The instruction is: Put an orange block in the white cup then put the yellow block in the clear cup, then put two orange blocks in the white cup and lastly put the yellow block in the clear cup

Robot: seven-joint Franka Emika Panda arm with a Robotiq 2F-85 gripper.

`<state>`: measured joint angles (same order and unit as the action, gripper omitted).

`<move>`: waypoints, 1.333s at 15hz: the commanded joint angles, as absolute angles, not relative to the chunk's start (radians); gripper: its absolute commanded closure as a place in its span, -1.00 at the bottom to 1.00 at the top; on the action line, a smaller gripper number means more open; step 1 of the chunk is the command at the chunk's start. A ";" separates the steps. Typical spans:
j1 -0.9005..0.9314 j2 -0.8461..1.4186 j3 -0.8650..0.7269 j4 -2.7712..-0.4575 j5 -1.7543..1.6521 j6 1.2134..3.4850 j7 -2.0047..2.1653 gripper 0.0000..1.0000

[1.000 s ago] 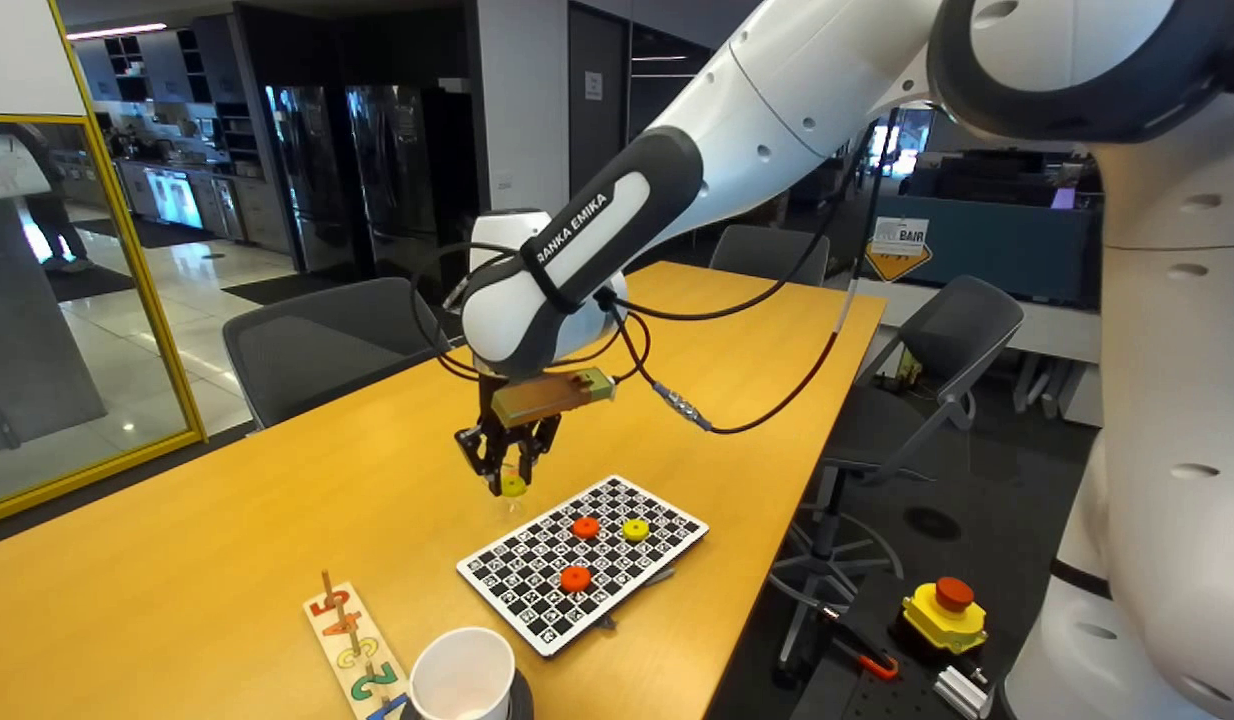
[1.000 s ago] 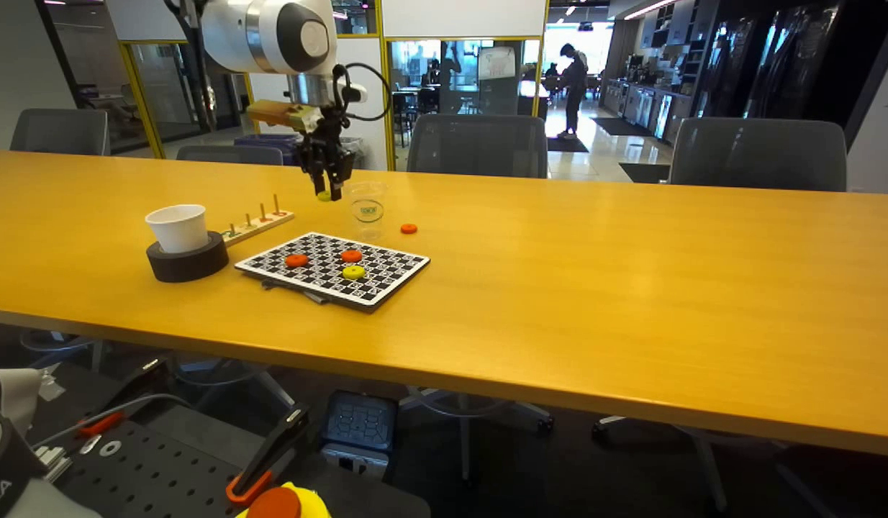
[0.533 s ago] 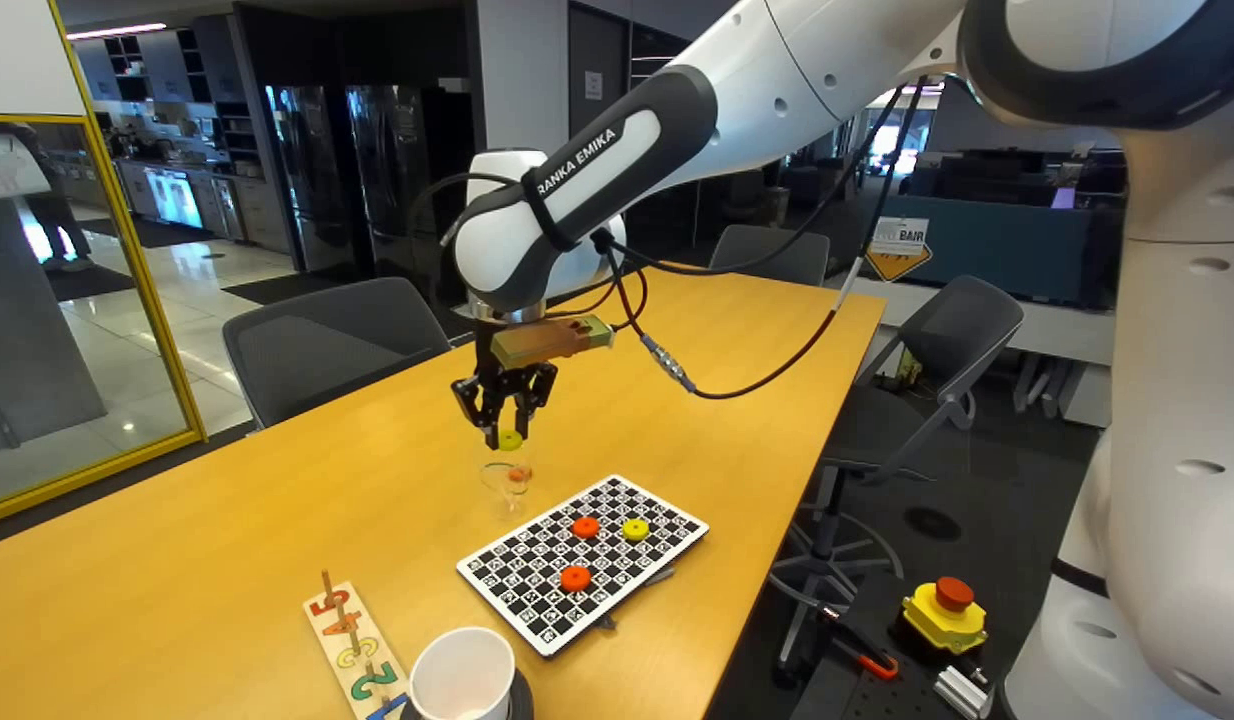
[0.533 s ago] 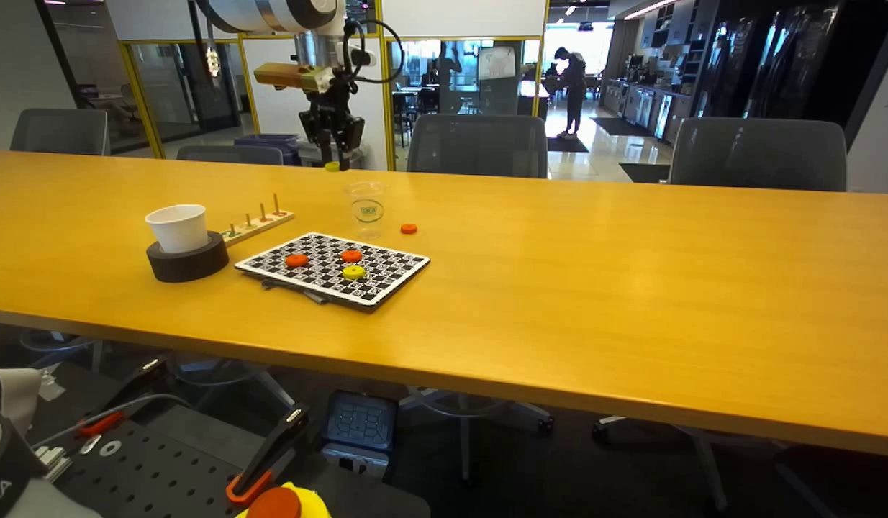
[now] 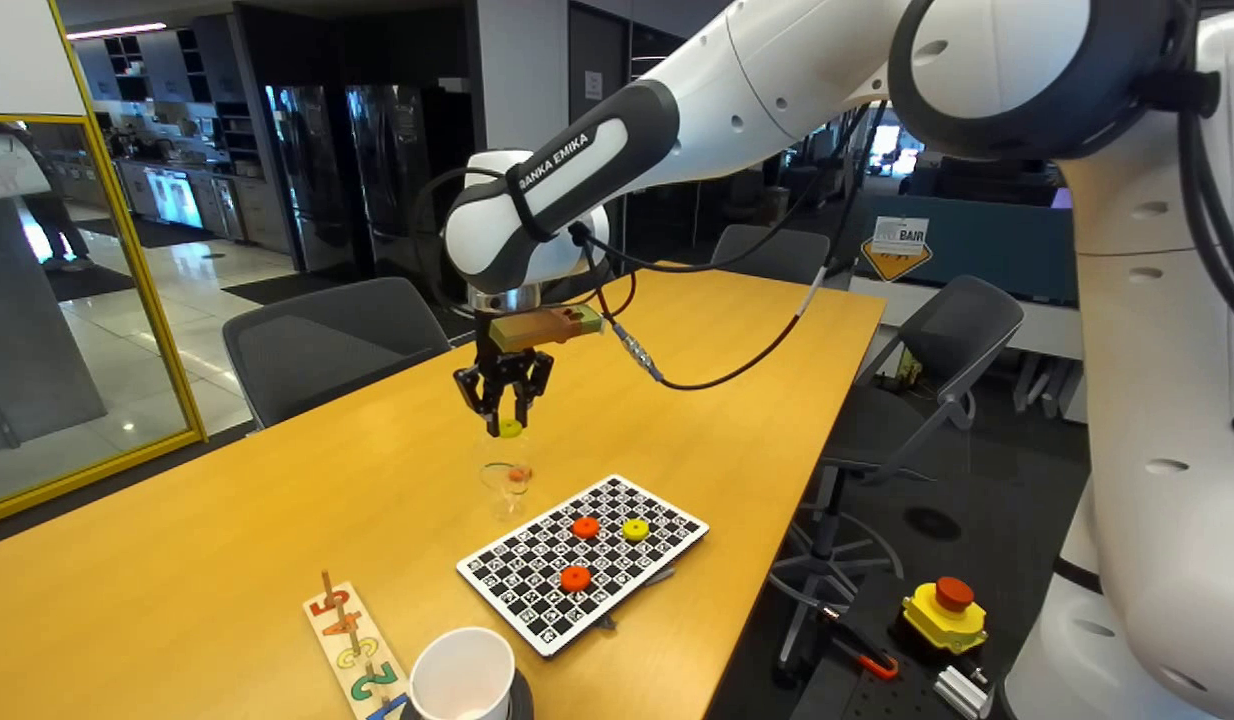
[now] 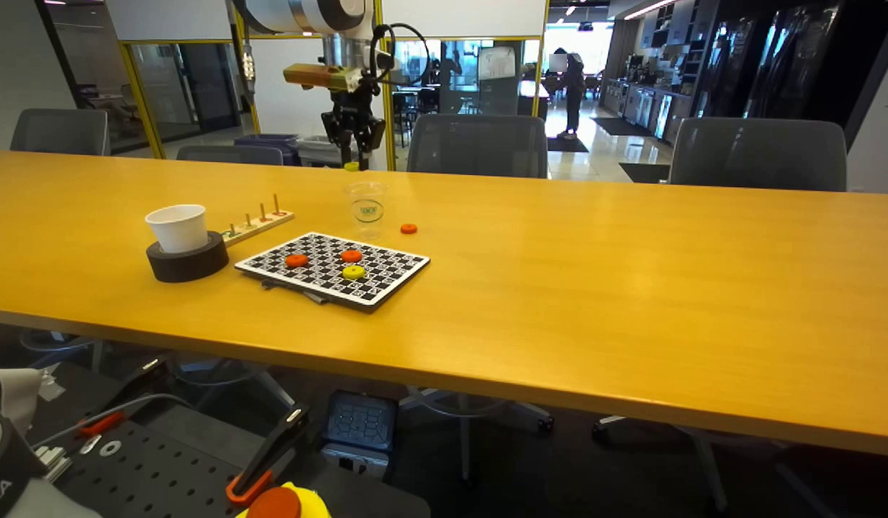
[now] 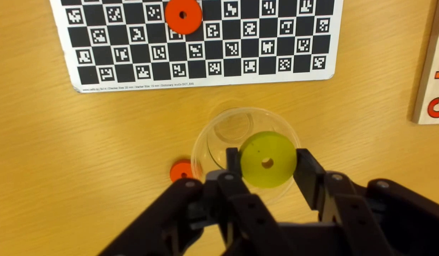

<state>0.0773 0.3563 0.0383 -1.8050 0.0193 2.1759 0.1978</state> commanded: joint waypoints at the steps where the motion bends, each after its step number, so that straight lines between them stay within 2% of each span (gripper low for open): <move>1: 0.059 0.446 0.039 -1.675 0.052 2.107 0.153 0.56; 7: 0.044 0.520 0.040 -1.587 0.069 2.062 0.136 0.56; 9: 0.040 0.532 0.040 -1.571 0.078 2.047 0.135 -0.36; 11: 0.039 0.536 0.040 -1.563 0.082 2.036 0.134 -0.43; 15: 0.037 0.520 0.039 -1.575 0.087 2.041 0.136 -0.98; 20: 0.031 0.513 0.030 -1.564 0.090 2.056 0.158 -1.00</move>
<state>0.0379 0.5194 0.0379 -1.5943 0.0638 2.0685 0.1554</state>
